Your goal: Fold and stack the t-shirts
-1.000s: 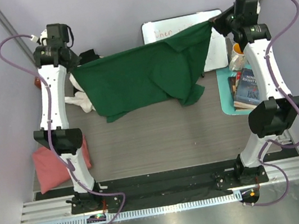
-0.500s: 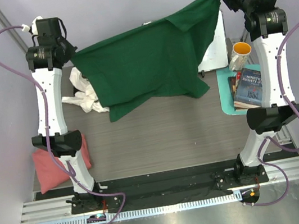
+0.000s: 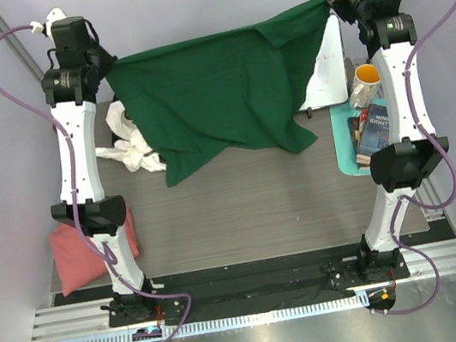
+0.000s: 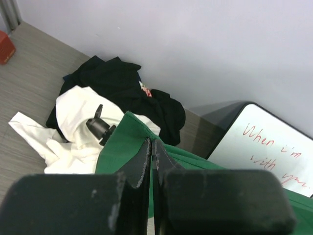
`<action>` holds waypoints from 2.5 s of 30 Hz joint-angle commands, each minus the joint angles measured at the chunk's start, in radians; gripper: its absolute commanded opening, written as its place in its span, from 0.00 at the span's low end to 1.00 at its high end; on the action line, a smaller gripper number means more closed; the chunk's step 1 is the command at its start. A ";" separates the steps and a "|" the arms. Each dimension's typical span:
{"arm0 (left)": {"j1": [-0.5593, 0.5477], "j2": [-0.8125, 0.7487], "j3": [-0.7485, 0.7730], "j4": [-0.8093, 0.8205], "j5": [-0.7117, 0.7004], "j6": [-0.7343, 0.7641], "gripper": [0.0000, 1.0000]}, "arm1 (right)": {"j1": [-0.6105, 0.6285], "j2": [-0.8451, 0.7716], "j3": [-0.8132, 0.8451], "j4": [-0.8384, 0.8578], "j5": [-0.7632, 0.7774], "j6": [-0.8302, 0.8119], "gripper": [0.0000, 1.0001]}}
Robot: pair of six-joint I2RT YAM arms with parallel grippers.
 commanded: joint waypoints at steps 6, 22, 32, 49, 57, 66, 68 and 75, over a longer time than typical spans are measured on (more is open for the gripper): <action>-0.028 0.050 0.084 0.050 -0.078 0.079 0.00 | -0.020 -0.273 -0.203 0.183 0.228 -0.091 0.01; -0.123 -0.268 -0.474 0.045 -0.041 0.073 0.00 | -0.035 -0.641 -0.780 0.096 0.245 -0.026 0.01; -0.141 -0.218 -0.436 -0.091 0.065 0.055 0.00 | -0.040 -0.606 -0.820 -0.039 0.096 -0.022 0.01; -0.184 -0.483 -1.019 -0.131 0.023 0.053 0.00 | -0.040 -1.023 -1.285 -0.275 -0.096 0.082 0.01; -0.194 -0.523 -1.157 -0.177 0.082 0.035 0.00 | -0.040 -1.207 -1.556 -0.317 -0.143 0.187 0.01; -0.258 -0.592 -1.395 -0.204 0.119 -0.005 0.00 | -0.040 -1.212 -1.583 -0.429 -0.148 0.161 0.01; -0.263 -0.598 -1.419 -0.230 0.100 -0.011 0.00 | -0.040 -1.190 -1.567 -0.458 -0.172 0.153 0.01; -0.269 -0.675 -1.448 -0.300 0.105 -0.025 0.00 | -0.040 -1.204 -1.567 -0.502 -0.212 0.156 0.01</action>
